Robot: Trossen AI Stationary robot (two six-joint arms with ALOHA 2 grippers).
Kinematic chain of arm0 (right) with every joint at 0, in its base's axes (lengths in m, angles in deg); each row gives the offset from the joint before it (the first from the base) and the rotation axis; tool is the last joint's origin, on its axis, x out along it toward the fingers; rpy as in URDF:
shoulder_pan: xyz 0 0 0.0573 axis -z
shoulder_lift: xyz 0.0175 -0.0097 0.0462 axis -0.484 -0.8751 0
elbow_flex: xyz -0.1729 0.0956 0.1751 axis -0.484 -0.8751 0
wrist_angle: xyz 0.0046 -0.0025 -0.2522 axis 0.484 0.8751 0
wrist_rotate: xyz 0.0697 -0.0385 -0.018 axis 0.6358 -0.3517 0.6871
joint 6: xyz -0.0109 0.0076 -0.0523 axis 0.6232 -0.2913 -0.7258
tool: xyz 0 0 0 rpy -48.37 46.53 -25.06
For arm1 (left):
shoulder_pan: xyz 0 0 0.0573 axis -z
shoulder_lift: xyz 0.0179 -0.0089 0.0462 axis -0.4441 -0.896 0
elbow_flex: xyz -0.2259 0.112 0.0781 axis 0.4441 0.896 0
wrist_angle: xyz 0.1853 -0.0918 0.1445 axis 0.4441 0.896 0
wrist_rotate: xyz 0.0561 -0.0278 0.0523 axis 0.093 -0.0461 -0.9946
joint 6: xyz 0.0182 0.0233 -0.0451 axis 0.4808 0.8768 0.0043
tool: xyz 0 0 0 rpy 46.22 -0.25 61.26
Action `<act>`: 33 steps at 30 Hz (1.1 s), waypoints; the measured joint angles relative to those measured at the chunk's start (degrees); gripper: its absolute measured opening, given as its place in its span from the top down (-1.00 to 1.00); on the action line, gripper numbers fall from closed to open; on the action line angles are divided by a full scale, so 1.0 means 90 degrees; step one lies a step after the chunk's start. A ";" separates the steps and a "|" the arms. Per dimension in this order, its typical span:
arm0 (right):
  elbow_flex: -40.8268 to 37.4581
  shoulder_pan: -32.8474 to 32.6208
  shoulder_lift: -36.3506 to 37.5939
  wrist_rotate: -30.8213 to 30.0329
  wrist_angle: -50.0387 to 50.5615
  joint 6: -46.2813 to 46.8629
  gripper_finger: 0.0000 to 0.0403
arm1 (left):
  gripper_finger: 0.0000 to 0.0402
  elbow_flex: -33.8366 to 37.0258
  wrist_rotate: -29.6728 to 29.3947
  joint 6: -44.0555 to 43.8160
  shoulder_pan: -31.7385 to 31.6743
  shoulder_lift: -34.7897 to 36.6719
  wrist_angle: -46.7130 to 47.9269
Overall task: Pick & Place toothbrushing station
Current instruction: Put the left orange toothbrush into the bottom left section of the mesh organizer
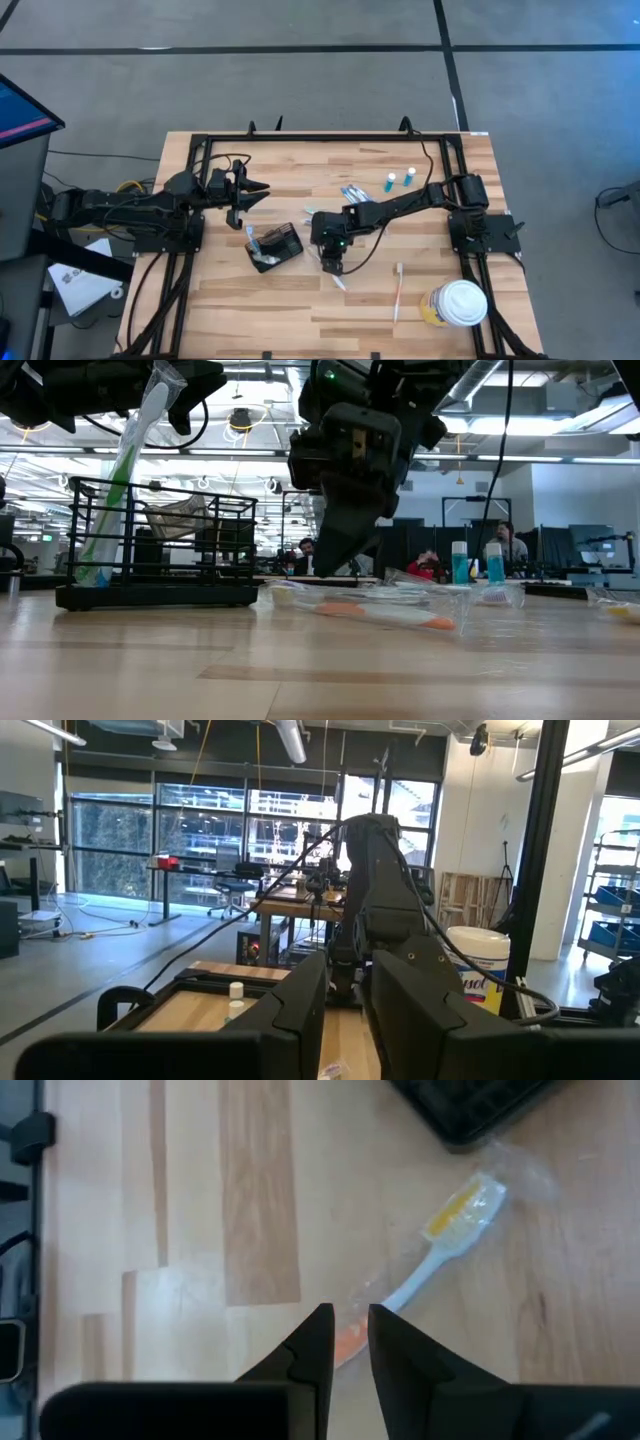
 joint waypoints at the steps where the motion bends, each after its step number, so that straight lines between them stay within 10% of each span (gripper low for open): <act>1: 0.0000 -0.0013 0.0000 0.0045 0.0016 0.0000 0.71 | 0.60 0.0000 0.0000 0.0000 0.0000 0.0000 0.0000; 33: 0.0000 -0.0237 -0.0029 -0.0536 0.0082 0.0369 0.08 | 0.60 0.0000 0.0000 0.0000 0.0000 0.0000 0.0024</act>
